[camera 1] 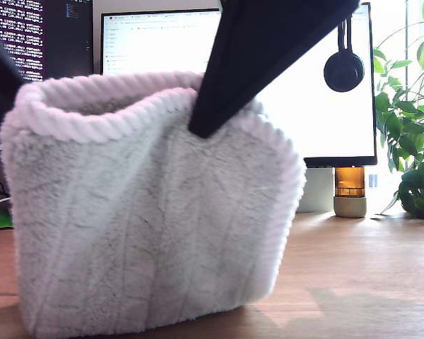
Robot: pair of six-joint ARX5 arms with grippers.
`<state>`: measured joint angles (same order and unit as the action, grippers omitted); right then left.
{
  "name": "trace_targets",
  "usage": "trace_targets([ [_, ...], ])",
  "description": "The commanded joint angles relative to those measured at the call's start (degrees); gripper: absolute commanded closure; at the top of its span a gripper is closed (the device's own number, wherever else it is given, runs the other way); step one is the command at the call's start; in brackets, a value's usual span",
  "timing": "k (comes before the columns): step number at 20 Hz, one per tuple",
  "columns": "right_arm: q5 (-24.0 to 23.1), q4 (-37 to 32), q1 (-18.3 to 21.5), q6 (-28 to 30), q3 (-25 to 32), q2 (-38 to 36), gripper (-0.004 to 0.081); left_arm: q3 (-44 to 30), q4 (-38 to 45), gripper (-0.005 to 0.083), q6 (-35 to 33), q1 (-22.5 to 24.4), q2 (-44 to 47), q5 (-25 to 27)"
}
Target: Fold the tea towel to a neat square and place it to the right
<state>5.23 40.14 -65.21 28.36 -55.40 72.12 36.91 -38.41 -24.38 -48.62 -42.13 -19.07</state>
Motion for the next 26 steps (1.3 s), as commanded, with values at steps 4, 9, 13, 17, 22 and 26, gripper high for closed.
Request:
trace_targets([
  [4,0.22,-0.48,1.33,0.13,0.26,0.5,0.0783,0.35,0.9,0.0306,1.4,-2.25,-0.13,3.82],
  [9,0.2,-0.44,2.03,0.13,0.26,0.5,0.0783,0.74,-5.73,0.0306,1.42,-12.17,1.92,11.69],
  [13,0.2,0.02,2.03,0.13,0.26,0.5,0.0783,0.74,-5.25,0.0306,7.69,-15.34,2.36,7.17],
  [17,0.2,0.0,2.64,0.15,0.26,0.5,0.0783,0.7,-4.87,0.0305,11.1,-15.39,1.42,7.28],
  [22,0.2,0.0,2.73,0.15,0.26,0.5,0.0783,0.59,-2.38,0.0305,11.96,-16.92,-2.43,14.69],
  [26,0.2,-0.02,2.73,0.15,0.26,0.5,0.0783,-0.15,2.91,0.0306,11.98,-18.18,-6.14,15.12],
])
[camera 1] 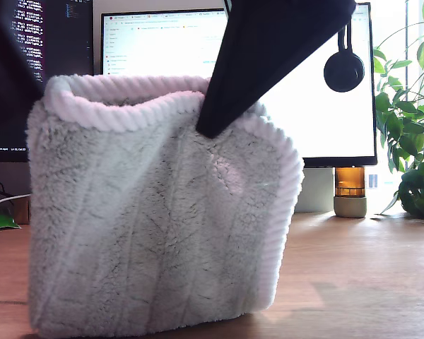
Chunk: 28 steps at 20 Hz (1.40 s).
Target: Fold the tea towel to a neat square and place it to the right
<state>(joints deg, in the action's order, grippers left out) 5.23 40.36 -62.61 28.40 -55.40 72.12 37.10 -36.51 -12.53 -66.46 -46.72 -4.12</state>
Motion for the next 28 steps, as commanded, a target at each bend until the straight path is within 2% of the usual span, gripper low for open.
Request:
trace_targets([
  [1,0.17,-0.24,0.13,0.13,0.26,0.5,0.0783,-0.35,1.7,0.0306,0.15,-0.72,-2.67,0.17],
  [4,0.17,-0.33,0.15,0.13,0.26,0.5,0.0783,-0.35,2.05,0.0306,0.74,-2.71,-4.66,1.07],
  [8,0.15,-0.37,0.15,0.11,0.26,0.5,0.0783,-0.35,3.56,0.0306,1.4,-5.68,-5.44,8.85],
  [13,-0.35,-0.39,0.15,0.11,0.26,0.5,0.0783,-0.35,5.68,0.0307,3.45,-6.91,-8.28,11.74],
  [18,-1.33,-0.39,0.17,0.11,0.26,0.5,0.0783,-0.35,5.16,0.0318,4.83,-11.04,-10.56,16.79],
  [20,-1.31,-0.42,0.17,0.11,0.26,0.5,0.0783,-0.35,5.25,0.0367,4.81,-12.66,-9.79,20.28],
  [22,-1.31,-0.46,0.17,0.11,0.26,0.5,0.0783,-0.35,5.22,0.0417,4.83,-12.85,-8.63,20.98],
  [26,-1.31,-0.42,0.17,0.11,0.26,0.5,0.0783,-0.35,5.14,0.0674,4.83,-12.85,-6.58,21.11],
  [28,-1.31,-0.42,0.17,0.11,0.26,0.5,0.0783,-0.35,4.81,0.0772,4.83,-12.85,-5.6,21.07],
])
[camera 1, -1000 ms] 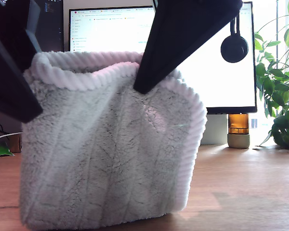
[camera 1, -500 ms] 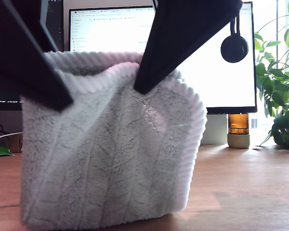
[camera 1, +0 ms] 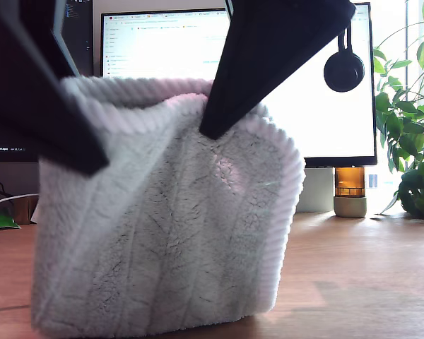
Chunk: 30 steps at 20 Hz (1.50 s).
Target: Fold the tea towel to a neat square and place it to the right
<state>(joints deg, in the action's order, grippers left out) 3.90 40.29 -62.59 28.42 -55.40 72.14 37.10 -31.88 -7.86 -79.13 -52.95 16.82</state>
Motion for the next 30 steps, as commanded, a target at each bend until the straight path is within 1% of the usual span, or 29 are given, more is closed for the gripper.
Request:
trace_targets([
  [1,0.0,-0.33,0.15,0.09,0.26,0.48,0.0783,-0.35,0.17,0.0799,0.15,-0.17,1.07,0.04],
  [8,-0.02,-0.2,0.15,0.09,0.26,0.48,0.0783,-0.33,-4.09,0.0798,-0.02,-0.09,6.29,0.24],
  [11,0.02,0.09,0.13,0.09,0.26,0.48,0.0783,-0.33,-4.9,0.0798,0.63,0.83,7.32,-0.09],
  [14,0.2,1.05,0.13,0.13,0.26,0.48,0.0783,-0.33,-7.17,0.0798,0.83,1.79,7.3,-2.45],
  [16,0.26,0.83,0.13,0.15,0.26,0.5,0.0783,-0.33,-6.69,0.0798,0.81,2.86,7.3,-2.08],
  [19,0.04,-0.66,0.13,0.15,0.26,1.62,0.0783,-0.33,-5.49,0.0798,0.81,5.46,7.3,0.61],
  [22,-0.72,-2.64,0.15,0.61,0.24,3.98,0.0783,-0.33,-5.07,0.0798,0.74,8.9,7.19,0.63],
  [25,-1.57,-6.12,0.96,2.6,0.17,6.01,0.0783,-0.33,-4.11,0.0798,0.33,12.66,7.04,0.11],
  [27,-2.38,-6.67,2.19,3.17,0.11,7.43,0.0783,-0.33,-4.13,0.0798,0.33,15.02,6.38,-0.26],
  [30,-3.02,-8.15,4.44,3.61,-0.33,7.96,0.0783,-0.33,-3.58,0.0798,0.35,17.97,5.05,-2.86],
])
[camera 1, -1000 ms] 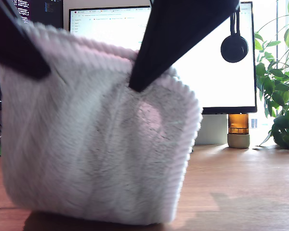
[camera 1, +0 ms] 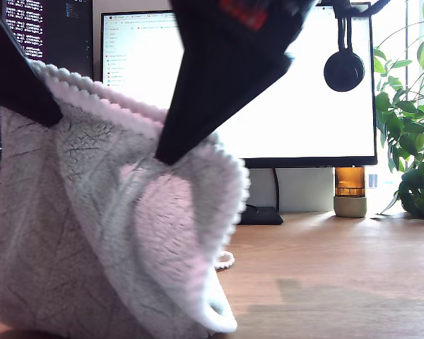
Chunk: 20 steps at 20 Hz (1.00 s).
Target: Fold the tea towel to a neat square and place it to the right
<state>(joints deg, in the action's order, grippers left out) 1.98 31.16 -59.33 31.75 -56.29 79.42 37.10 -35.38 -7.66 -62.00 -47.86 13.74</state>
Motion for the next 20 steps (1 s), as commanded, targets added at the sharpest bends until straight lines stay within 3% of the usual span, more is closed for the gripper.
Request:
trace_targets([
  [1,-1.07,0.37,1.92,0.28,0.15,0.68,0.0783,-0.33,0.33,0.0798,0.13,1.66,-0.74,-0.35],
  [20,-1.05,-13.33,7.74,1.9,-0.83,12.66,0.0783,-0.33,8.48,0.0798,1.66,15.04,-15.39,-7.43],
])
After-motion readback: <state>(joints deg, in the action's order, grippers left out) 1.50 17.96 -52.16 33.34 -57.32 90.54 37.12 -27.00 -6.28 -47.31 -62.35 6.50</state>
